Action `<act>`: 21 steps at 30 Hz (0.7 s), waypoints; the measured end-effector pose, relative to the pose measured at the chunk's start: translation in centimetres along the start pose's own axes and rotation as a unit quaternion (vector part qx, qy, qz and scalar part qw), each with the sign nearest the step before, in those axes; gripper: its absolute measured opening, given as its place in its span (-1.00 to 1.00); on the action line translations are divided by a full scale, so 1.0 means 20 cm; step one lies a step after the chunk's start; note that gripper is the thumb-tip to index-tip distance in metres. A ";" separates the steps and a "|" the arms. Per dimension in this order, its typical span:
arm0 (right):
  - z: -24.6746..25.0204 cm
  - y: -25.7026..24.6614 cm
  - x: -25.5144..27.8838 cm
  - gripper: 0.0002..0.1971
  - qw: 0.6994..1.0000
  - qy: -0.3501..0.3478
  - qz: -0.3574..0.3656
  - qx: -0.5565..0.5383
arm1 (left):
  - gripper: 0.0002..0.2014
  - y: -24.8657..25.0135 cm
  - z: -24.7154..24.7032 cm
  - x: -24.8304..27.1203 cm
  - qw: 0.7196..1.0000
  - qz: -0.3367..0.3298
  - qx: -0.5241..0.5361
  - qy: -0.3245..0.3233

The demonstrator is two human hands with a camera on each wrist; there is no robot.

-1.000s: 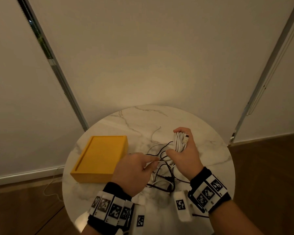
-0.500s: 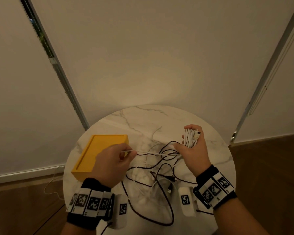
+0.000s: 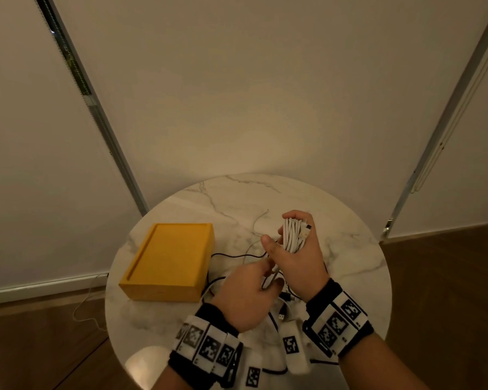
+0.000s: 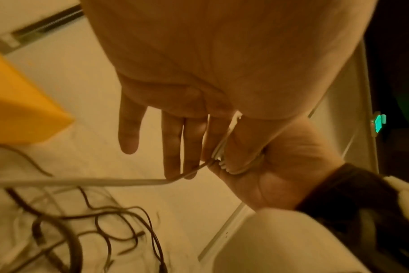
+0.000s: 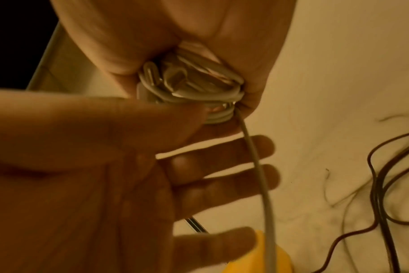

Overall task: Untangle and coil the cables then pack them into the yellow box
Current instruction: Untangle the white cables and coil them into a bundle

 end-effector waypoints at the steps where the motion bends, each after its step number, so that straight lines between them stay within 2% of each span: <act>1: -0.01 0.00 0.00 -0.54 1.000 0.005 0.000 -0.001 | -0.67 -0.01 -0.02 0.00 1.000 0.016 0.016 -0.011; 5: 0.03 -0.01 0.00 -0.54 0.999 0.021 0.007 -0.024 | -0.74 -0.06 -0.03 0.01 0.998 0.050 0.049 0.005; 7: 0.05 -0.01 -0.02 -0.52 1.000 0.022 0.019 -0.006 | -0.81 -0.06 -0.01 0.01 0.999 0.047 0.000 0.018; 9: 0.07 -0.01 -0.03 -0.52 0.999 0.018 0.033 0.034 | -0.77 -0.06 0.03 0.02 0.995 0.036 -0.087 0.023; 12: 0.06 0.02 -0.04 -0.49 0.995 -0.021 0.028 0.088 | -0.79 -0.05 0.08 0.01 0.987 0.031 -0.156 0.025; 15: 0.03 0.07 -0.03 -0.46 0.992 -0.035 0.017 0.120 | -0.82 -0.01 0.09 0.00 0.988 -0.003 -0.153 0.014; 18: 0.03 0.06 -0.04 -0.45 0.997 -0.004 0.012 0.079 | -0.83 0.02 0.09 0.00 0.992 -0.041 -0.118 0.016; 21: 0.03 0.06 -0.04 -0.46 0.998 0.016 0.008 0.055 | -0.83 0.05 0.10 0.00 0.989 -0.074 -0.125 0.025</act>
Point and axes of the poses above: each hand's wrist, its own x-axis away from the middle knuckle, its own z-axis out of the back of the hand, y = z × x, the point moved 4 cm from there along -x, towards the middle knuckle, and after that the axes turned 11 degrees about -z, right-handed, at the moved point
